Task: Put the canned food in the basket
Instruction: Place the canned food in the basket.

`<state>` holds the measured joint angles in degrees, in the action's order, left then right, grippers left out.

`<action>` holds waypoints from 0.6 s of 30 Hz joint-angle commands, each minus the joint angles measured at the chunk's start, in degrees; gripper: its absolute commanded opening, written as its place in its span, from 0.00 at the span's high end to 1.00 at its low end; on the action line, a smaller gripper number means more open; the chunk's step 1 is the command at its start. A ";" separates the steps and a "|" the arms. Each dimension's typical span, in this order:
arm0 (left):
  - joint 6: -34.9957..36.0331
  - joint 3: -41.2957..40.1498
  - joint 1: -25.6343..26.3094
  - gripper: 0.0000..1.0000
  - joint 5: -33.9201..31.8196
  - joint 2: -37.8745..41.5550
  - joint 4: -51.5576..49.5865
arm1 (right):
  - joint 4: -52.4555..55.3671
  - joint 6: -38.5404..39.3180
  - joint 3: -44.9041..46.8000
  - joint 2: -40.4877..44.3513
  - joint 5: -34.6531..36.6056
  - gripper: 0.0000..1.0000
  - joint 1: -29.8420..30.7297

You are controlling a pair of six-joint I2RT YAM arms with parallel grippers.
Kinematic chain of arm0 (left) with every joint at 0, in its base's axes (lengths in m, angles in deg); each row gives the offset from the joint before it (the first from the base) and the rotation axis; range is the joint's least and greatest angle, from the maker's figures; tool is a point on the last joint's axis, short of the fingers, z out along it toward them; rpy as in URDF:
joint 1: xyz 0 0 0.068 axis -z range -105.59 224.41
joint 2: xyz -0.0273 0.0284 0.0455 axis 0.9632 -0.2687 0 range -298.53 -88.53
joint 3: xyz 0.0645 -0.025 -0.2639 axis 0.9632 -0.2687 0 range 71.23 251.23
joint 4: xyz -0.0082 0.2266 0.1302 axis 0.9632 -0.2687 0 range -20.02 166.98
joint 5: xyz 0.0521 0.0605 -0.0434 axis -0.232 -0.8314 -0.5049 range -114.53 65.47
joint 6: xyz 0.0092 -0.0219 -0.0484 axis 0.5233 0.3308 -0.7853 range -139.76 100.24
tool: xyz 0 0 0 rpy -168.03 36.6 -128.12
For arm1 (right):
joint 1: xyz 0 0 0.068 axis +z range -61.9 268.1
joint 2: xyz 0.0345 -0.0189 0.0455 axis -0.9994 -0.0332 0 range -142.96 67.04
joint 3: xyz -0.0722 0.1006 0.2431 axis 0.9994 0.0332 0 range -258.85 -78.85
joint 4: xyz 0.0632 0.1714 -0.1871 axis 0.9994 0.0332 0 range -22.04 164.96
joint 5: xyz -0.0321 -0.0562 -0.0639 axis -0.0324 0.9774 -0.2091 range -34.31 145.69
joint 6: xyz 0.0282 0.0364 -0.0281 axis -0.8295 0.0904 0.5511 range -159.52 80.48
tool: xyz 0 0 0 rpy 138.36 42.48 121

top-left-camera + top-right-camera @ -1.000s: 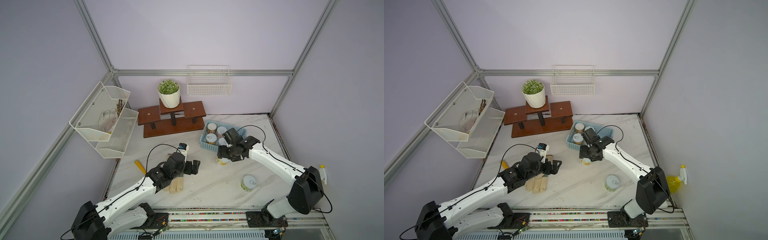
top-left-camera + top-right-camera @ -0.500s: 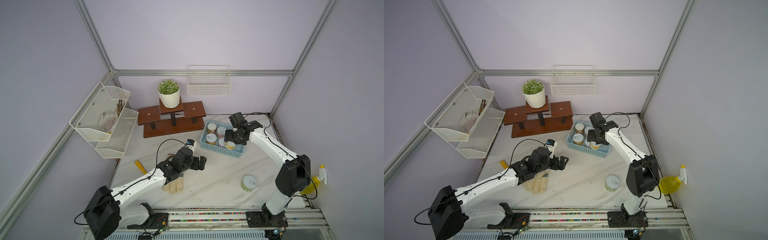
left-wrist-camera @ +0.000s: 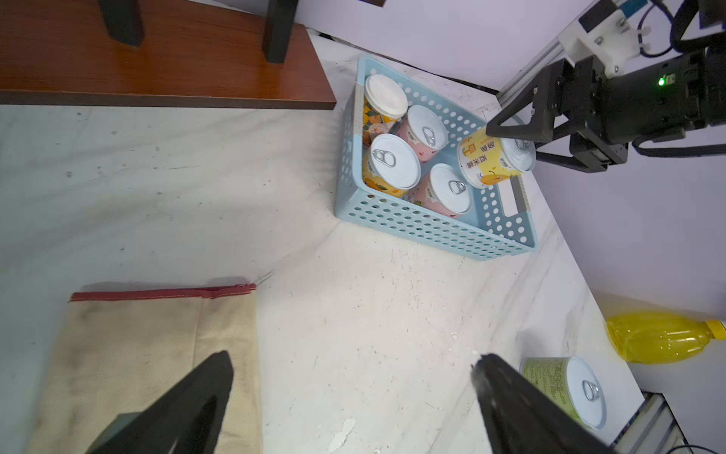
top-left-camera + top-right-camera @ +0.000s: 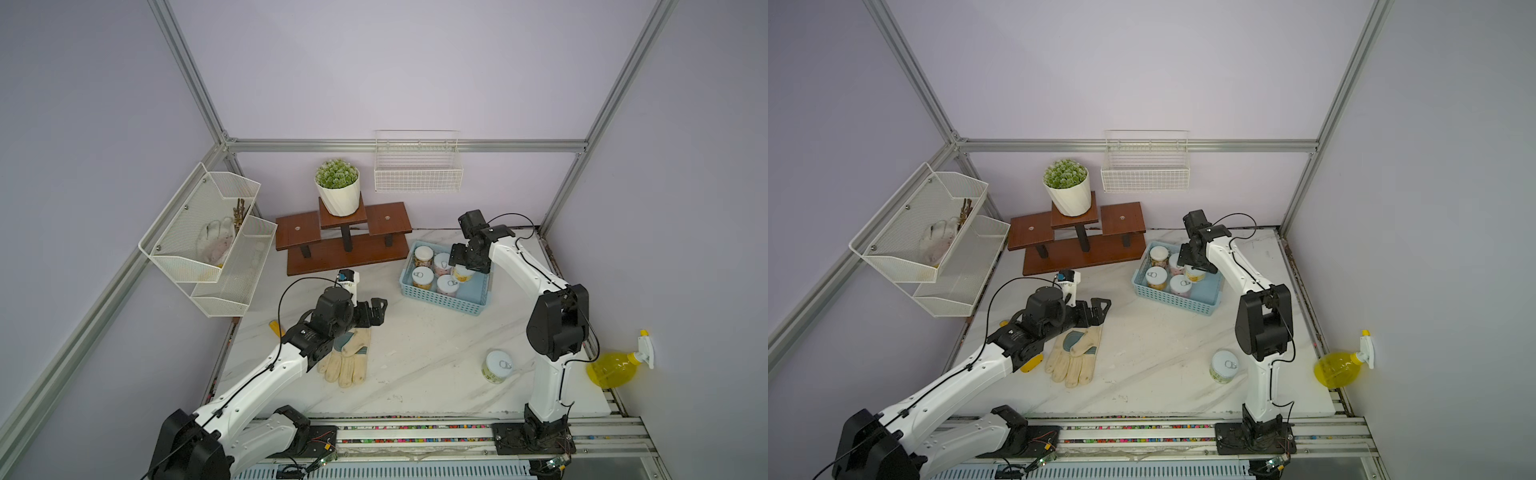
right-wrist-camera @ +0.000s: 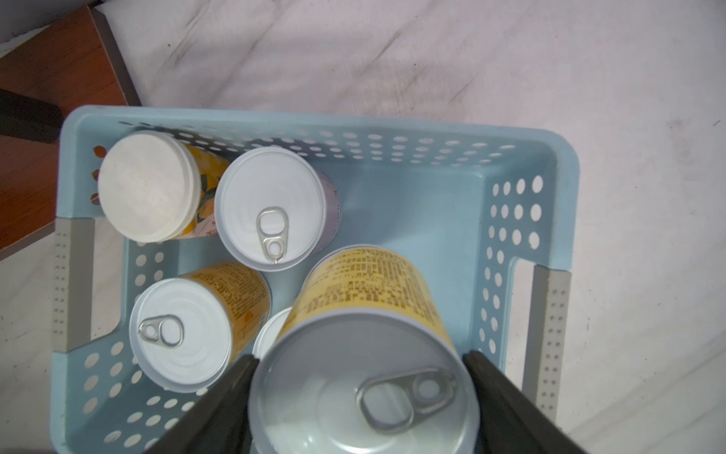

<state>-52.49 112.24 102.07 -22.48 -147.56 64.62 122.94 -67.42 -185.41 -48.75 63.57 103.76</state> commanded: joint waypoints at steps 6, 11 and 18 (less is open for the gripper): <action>-2.09 -3.58 -7.24 0.00 4.50 7.69 -3.59 | -0.21 0.85 -4.59 -2.16 0.04 0.31 -3.33; -2.11 -3.75 -8.35 0.00 5.27 8.06 -4.08 | -0.05 1.41 -5.92 -3.60 -0.24 0.31 -4.57; -2.55 -3.42 -8.69 0.00 5.89 7.59 -3.76 | 0.34 1.87 -8.27 -6.90 -0.23 0.30 -4.99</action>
<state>-53.89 108.35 93.90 -17.83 -140.37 60.01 123.55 -66.30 -191.09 -54.98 63.38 98.86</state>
